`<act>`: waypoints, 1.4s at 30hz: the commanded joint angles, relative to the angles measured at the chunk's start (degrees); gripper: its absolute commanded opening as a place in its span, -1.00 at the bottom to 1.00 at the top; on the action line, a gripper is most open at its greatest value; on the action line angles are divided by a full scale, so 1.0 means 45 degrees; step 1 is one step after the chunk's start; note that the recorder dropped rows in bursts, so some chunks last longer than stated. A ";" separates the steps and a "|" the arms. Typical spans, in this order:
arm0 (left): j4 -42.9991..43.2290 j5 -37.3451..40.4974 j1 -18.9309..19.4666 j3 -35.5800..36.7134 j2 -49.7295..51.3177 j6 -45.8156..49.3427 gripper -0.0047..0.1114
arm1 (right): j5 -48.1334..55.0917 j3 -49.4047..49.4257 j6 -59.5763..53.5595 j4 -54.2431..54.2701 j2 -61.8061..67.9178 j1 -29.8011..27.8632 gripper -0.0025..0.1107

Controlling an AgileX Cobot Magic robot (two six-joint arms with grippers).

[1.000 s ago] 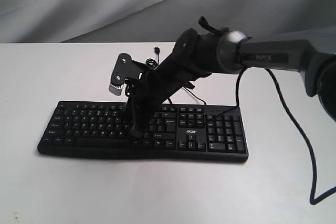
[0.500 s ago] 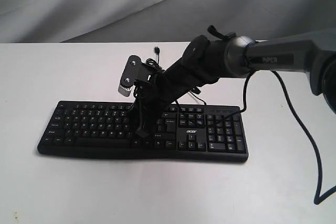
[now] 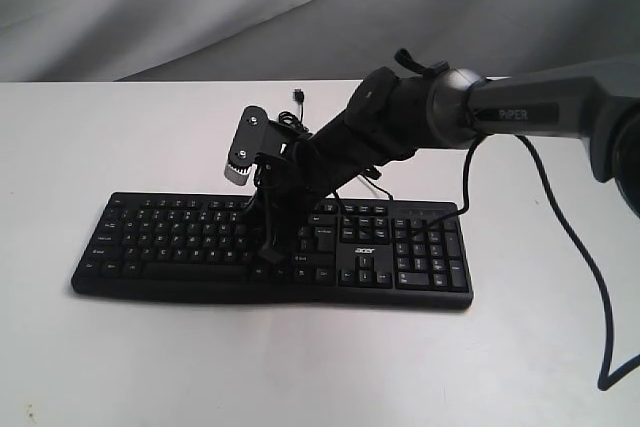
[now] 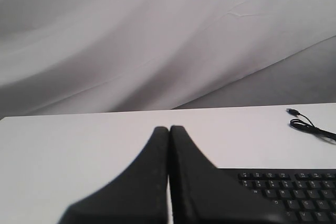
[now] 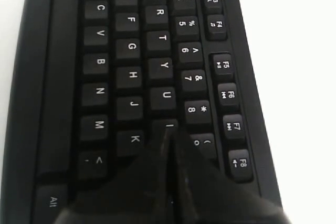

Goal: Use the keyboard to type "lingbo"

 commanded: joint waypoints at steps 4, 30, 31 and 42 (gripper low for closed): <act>0.0003 -0.0124 -0.0085 0.0062 -0.0063 -0.0027 -0.91 | 0.0041 0.0028 -0.0139 -0.0006 0.0069 -0.0098 -0.96; 0.0003 -0.0124 -0.0085 0.0062 -0.0063 -0.0027 -0.91 | 0.0044 0.0003 -0.0291 -0.0037 0.0365 -0.0119 -0.96; 0.0003 -0.0124 -0.0085 0.0062 -0.0063 -0.0027 -0.91 | 0.0044 0.0003 -0.0291 -0.0037 0.0289 -0.0119 -0.96; 0.0003 -0.0124 -0.0085 0.0062 -0.0063 -0.0027 -0.91 | -0.0171 0.0003 0.1913 -0.1687 -0.2837 -0.0162 -0.96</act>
